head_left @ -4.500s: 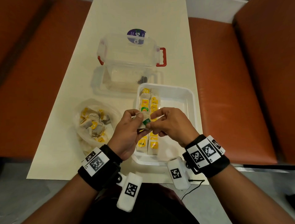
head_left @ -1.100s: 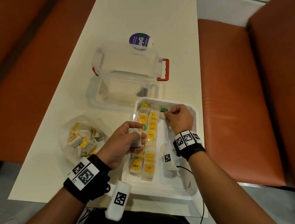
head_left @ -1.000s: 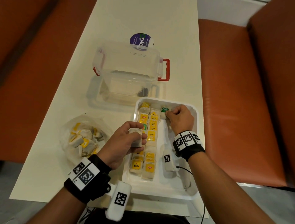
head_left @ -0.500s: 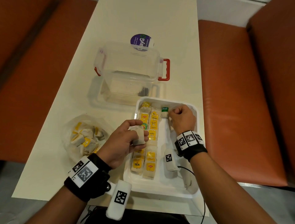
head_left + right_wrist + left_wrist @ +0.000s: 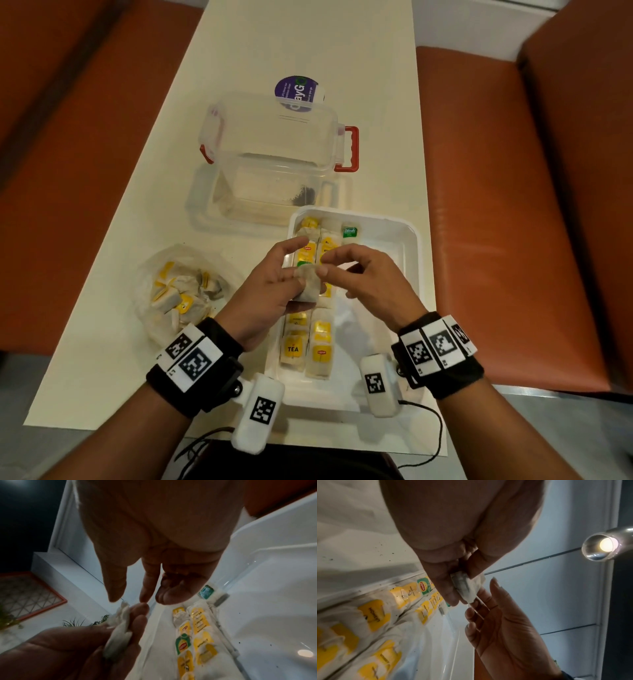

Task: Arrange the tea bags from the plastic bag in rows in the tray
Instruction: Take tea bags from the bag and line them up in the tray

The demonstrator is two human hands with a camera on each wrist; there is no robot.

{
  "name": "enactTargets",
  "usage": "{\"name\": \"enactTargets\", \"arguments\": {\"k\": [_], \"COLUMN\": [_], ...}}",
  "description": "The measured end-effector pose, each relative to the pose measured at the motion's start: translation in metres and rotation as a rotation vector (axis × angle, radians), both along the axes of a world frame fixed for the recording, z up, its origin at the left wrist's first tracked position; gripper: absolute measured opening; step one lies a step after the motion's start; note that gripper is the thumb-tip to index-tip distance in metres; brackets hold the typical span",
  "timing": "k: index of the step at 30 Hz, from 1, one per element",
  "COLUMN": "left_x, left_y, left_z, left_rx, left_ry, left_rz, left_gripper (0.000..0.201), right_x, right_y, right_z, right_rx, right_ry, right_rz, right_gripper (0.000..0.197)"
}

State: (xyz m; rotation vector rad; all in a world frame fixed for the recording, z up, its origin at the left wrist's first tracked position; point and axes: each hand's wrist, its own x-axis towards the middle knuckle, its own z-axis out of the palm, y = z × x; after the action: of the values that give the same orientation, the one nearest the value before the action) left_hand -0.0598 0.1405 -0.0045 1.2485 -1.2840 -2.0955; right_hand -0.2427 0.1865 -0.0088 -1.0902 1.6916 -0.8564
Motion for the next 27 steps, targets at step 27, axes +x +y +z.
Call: {"name": "enactTargets", "arguments": {"k": [27], "left_x": [-0.023], "left_y": [0.027], "left_z": [0.009], "left_rx": [-0.064], "left_ry": [-0.133], "left_rz": [-0.017], "left_gripper": [0.026], "right_x": [-0.019], "right_y": [0.029], "right_z": [-0.001], "right_rx": [-0.053], "right_ry": [-0.156], "right_rz": [-0.065], "right_gripper": [0.008]}}
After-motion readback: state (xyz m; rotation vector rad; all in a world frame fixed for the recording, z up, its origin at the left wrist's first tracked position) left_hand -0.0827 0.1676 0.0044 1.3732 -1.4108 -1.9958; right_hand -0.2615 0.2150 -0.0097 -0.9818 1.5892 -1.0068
